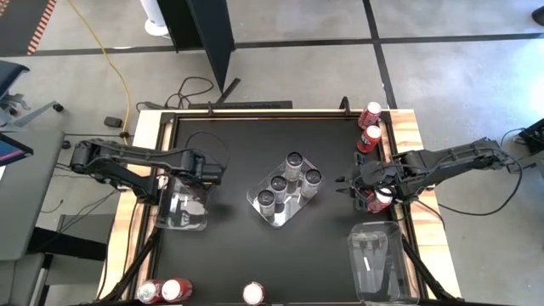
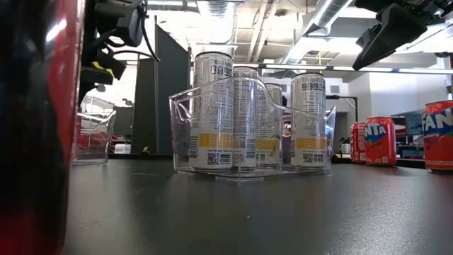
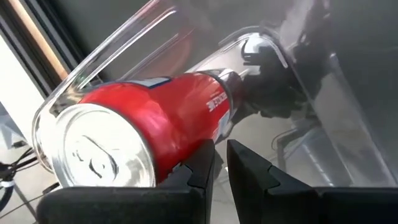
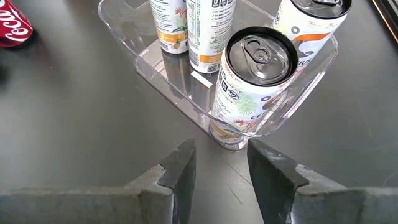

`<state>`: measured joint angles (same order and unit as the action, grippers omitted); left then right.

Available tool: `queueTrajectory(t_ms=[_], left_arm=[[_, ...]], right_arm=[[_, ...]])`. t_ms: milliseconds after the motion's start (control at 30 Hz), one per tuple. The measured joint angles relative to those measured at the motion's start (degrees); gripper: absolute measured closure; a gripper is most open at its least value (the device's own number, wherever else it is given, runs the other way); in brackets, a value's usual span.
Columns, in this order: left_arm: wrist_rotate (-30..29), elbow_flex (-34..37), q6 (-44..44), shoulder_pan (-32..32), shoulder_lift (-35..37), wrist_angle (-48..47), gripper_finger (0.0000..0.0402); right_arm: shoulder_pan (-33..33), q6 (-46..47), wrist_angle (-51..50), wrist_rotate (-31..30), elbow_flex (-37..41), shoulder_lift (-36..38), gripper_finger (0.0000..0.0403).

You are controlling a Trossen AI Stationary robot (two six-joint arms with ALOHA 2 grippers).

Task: Sort soda cans
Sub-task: Put the orange soda can into the left transparent bin

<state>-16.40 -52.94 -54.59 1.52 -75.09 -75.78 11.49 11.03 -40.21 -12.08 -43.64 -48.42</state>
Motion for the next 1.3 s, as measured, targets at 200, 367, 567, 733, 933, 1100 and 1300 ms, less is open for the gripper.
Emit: queueTrajectory(t_ms=[200, 367, 567, 733, 933, 1100, 1300], left_arm=[[1.6, 3.4, -1.4, 0.0, 0.0, 0.2, 0.0363], [2.0, 5.5, -2.5, 0.0, 0.0, 0.4, 0.0363], [2.1, 6.3, -3.7, 0.0, 0.0, -1.2, 0.0363], [2.1, 6.3, -4.5, 0.0, 0.0, -2.2, 0.0363], [2.3, 6.2, -4.1, 0.0, 0.1, -2.5, 0.0362], [2.0, 4.4, -3.6, -0.1, 1.5, -2.0, 0.0362], [1.1, 0.1, -2.4, -1.3, 4.3, -1.7, 0.0355]], right_arm=[[0.0, 0.0, 0.0, 0.0, 0.0, 0.0, 0.0242], [0.0, 0.0, 0.0, 0.0, 0.0, 0.0, 0.0242], [0.0, 0.0, 0.0, 0.0, 0.0, 0.0, 0.0242], [0.0, 0.0, 0.0, 0.0, 0.0, 0.0, 0.0242], [0.0, 0.0, 0.0, 0.0, 0.0, 0.0, 0.0242], [0.0, 0.0, 0.0, 0.0, 0.0, 0.0, 0.0242], [0.0, 0.0, 0.0, 0.0, 0.0, 0.0, 0.0242]])
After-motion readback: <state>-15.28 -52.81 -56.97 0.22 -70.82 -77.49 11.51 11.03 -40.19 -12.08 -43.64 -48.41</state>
